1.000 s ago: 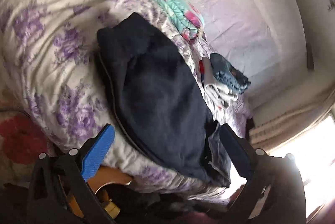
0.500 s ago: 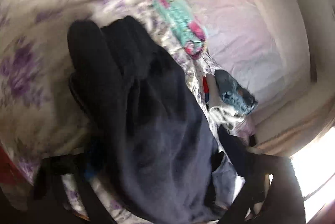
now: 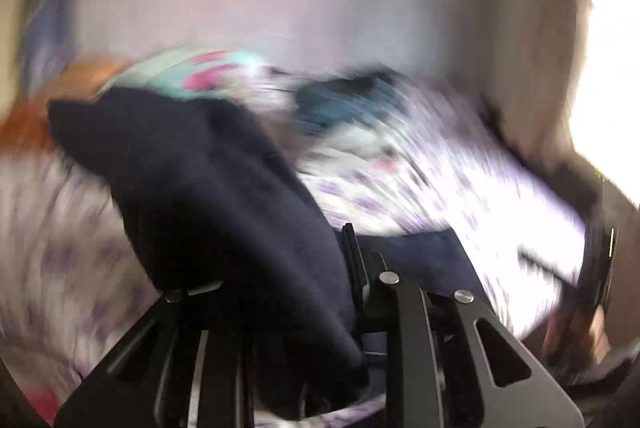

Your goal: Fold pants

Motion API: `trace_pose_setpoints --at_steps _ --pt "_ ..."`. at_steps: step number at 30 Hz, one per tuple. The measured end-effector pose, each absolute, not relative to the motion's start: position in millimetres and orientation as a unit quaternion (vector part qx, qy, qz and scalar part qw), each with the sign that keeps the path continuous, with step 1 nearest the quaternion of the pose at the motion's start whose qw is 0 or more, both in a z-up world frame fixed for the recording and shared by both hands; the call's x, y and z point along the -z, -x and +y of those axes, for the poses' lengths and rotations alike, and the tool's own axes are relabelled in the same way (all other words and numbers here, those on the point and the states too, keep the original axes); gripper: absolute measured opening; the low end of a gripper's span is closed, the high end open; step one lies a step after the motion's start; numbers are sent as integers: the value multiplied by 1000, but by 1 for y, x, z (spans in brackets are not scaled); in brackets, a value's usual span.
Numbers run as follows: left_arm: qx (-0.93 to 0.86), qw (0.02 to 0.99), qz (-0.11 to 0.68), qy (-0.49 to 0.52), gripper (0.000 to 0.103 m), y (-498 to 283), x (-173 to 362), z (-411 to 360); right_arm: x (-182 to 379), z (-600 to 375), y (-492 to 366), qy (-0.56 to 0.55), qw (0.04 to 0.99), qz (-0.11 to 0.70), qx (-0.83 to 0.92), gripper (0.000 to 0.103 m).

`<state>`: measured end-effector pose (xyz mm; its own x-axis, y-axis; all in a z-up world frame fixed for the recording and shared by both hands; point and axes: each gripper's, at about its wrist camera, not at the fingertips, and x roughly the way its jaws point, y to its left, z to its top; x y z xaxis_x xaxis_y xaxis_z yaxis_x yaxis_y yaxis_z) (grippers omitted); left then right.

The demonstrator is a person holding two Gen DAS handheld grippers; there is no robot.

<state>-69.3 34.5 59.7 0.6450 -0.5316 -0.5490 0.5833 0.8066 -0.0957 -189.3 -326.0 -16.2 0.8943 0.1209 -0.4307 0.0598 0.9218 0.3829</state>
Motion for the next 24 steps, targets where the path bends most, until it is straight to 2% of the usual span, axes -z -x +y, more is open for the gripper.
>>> trace_pose_setpoints --at_steps 1,2,3,5,6,8,9,10,12,14,15,21,24 --pt "330 888 299 -111 24 84 -55 -9 16 -332 191 -199 953 230 -6 65" --pt "346 869 316 -157 33 93 -43 -41 16 -338 190 -200 951 237 4 65" --pt "367 836 348 -213 37 104 -19 -79 19 -343 189 -204 948 245 9 65" --pt "367 793 392 -287 52 111 26 -114 28 -347 186 -221 937 270 2 65" --pt "369 780 404 -303 52 112 40 -120 30 -347 186 -226 934 275 -5 66" --pt "371 785 389 -307 55 117 46 -117 33 -343 186 -237 927 287 -37 72" --pt "376 787 393 -292 58 116 39 -112 33 -341 185 -241 924 290 -55 81" --pt "390 785 405 -260 67 113 29 -102 34 -338 184 -248 920 294 -73 85" --pt "394 798 401 -218 75 113 10 -84 38 -336 177 -287 900 304 -121 88" --pt "387 811 391 -197 92 113 2 -64 43 -335 167 -325 876 321 -153 92" --pt "383 818 388 -181 93 111 0 -52 47 -332 160 -334 867 334 -159 96" --pt "377 816 423 -111 93 99 13 -9 71 -319 130 -365 825 403 -156 99" --pt "349 827 436 -63 93 65 24 16 74 -313 124 -371 817 404 -178 100"
